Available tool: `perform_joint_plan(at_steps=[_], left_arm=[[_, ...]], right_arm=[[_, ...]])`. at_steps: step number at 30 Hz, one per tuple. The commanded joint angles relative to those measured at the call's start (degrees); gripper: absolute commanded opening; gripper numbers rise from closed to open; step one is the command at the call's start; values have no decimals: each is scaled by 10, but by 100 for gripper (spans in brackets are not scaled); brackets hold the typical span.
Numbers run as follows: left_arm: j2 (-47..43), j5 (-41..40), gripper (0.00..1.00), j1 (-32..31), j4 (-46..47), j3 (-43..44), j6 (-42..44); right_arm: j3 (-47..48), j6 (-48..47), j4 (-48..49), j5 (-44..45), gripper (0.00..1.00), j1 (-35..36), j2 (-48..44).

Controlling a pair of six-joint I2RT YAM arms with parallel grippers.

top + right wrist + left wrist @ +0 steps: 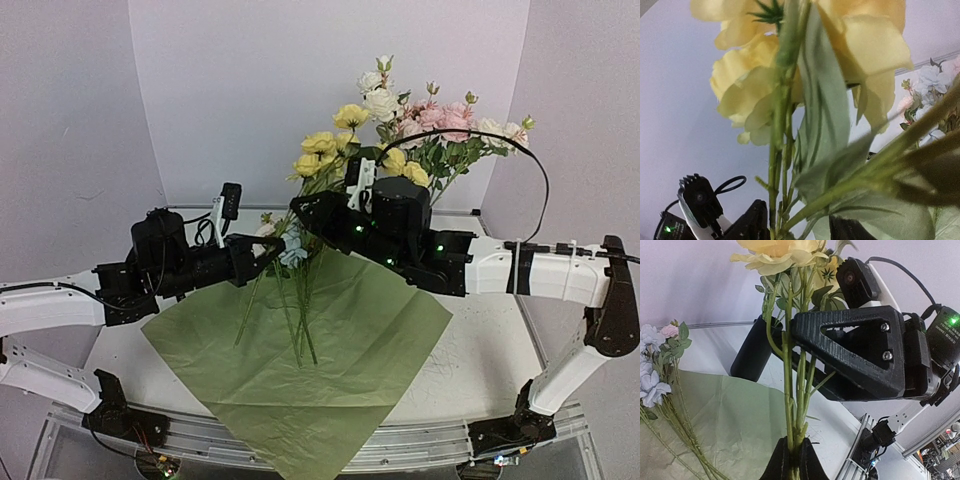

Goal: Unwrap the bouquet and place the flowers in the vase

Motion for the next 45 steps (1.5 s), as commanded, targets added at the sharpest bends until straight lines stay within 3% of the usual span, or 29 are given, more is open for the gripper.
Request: perform_joint_plan(at_steps=[1,3,5,6,11,17,21,25,33,40,45], left_arm=[[-2,40,3,-6,40,1,32],[4,60,17,-7,40,3,45],[10,57,55,-8,39,1,50],[11,46,65,-8,39,-2,46],[-6,-18,93,-8,38,-28,24],[-21,-37,96,-7,38,-43,31],[-9,-37,96,-7,38,-36,39],[4,-38,95,-7,38,-29,46],[3,-37,95,-7,38,-30,53],[-18,-62,95,-8,38,-44,55],[-21,-68,95,-7,38,-47,58]], right_arm=[[16,9,36,23,19,2,-15],[11,4,37,28,1,2,-21],[2,-11,36,35,0,2,-29],[-3,-27,35,42,0,2,-35],[-55,-161,18,105,0,2,-92],[-110,-424,33,221,0,1,-219],[-116,-611,78,188,0,-9,-269],[-85,-697,84,156,0,-38,-282],[5,-691,89,49,0,-176,-240],[62,-599,87,8,0,-281,-179],[70,-533,88,11,0,-316,-148]])
